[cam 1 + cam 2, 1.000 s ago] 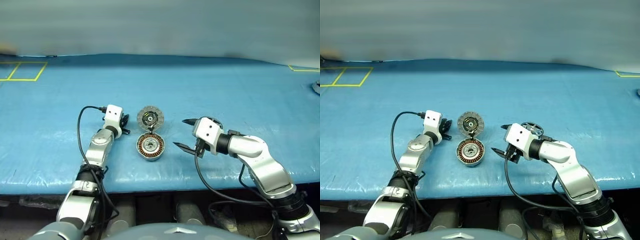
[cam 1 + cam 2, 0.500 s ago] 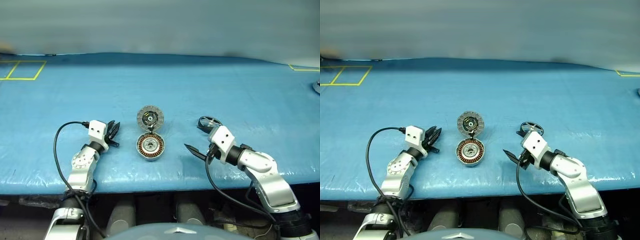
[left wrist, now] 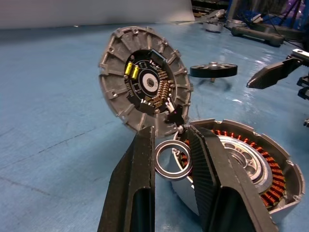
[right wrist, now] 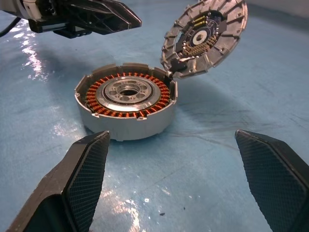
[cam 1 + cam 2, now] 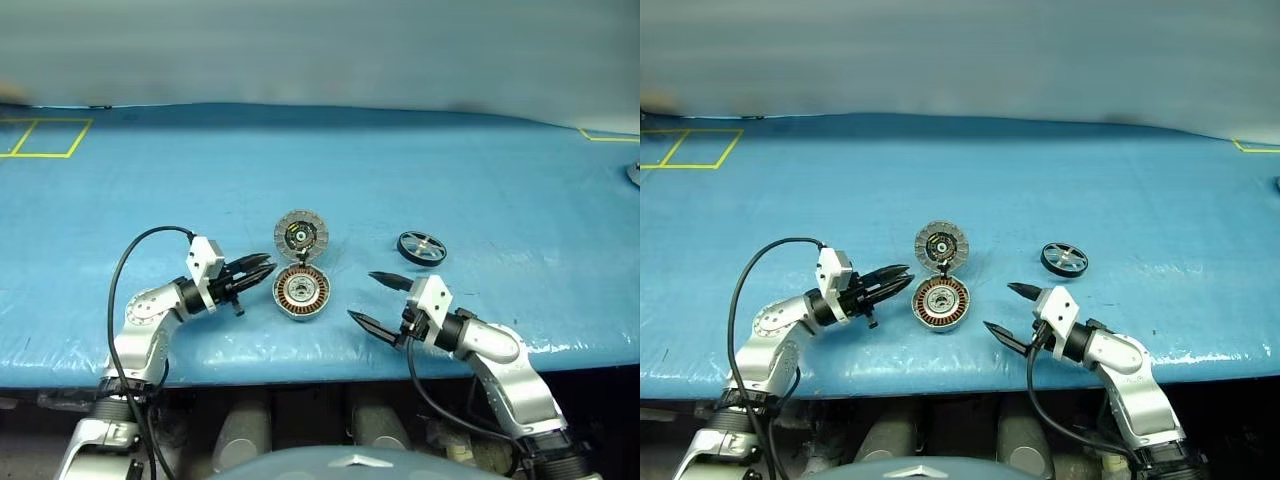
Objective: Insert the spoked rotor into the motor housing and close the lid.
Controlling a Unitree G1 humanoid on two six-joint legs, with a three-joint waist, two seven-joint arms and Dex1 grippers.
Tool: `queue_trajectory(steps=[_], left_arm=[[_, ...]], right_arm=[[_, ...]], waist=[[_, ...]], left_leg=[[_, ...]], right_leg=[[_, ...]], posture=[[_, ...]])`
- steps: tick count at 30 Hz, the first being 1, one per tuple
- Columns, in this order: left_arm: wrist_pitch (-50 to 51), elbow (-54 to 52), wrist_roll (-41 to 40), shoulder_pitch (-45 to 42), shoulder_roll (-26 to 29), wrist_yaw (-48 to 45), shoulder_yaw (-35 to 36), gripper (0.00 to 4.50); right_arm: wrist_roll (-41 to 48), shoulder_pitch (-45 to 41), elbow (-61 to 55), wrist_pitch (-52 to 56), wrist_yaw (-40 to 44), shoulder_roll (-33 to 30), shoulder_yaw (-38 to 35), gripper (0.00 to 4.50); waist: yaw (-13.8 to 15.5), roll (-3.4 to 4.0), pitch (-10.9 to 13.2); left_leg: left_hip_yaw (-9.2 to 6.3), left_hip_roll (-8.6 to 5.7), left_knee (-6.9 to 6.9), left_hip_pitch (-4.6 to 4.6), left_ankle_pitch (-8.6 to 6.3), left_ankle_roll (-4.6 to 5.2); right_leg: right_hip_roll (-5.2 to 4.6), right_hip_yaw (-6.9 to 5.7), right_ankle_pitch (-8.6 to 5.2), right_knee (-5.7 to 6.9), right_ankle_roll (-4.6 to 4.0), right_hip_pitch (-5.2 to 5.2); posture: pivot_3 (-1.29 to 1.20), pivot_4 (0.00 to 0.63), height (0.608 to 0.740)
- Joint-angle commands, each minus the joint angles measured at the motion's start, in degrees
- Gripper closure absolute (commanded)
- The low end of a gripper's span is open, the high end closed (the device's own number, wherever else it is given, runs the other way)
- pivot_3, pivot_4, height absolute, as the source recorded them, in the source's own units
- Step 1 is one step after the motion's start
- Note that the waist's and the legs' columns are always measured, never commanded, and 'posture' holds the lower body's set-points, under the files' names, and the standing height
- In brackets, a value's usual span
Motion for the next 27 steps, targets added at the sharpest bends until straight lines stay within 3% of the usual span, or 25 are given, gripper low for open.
queue_trajectory(steps=[1, 11, 27], left_arm=[[-0.48, -0.80, 2.31, -2.93, 1.33, -2.80, -2.51, 3.82], [-0.81, 3.40, 6.12, -7.61, 1.47, -7.85, -7.27, 3.82], [-3.10, 8.62, 10.07, -10.58, -2.58, -7.99, -10.54, 3.82]], right_arm=[[0.08, -1.05, -0.39, -2.31, 0.57, 0.28, 0.70, 0.13], [-1.68, -1.09, 0.69, -3.63, -1.77, 1.68, 2.70, 0.13], [-3.05, -0.78, 0.85, -4.70, -3.44, 1.35, 2.98, 0.13]], waist=[[0.07, -0.01, 0.00], [0.04, 0.01, 0.01], [0.03, -0.01, 0.02]], left_leg=[[0.00, 0.00, 0.00, 0.00, 0.00, 0.00], [0.00, -0.01, -0.02, 0.00, 0.00, 0.01], [0.00, -0.01, 0.01, 0.02, 0.00, 0.01]], right_leg=[[0.00, 0.00, 0.00, -0.01, 0.00, 0.01], [0.02, 0.01, 0.00, 0.00, 0.00, -0.01], [0.03, 0.02, 0.00, 0.03, 0.00, 0.02]], posture=[[0.00, 0.150, 0.740], [0.00, 0.150, 0.740], [0.00, 0.150, 0.740]])
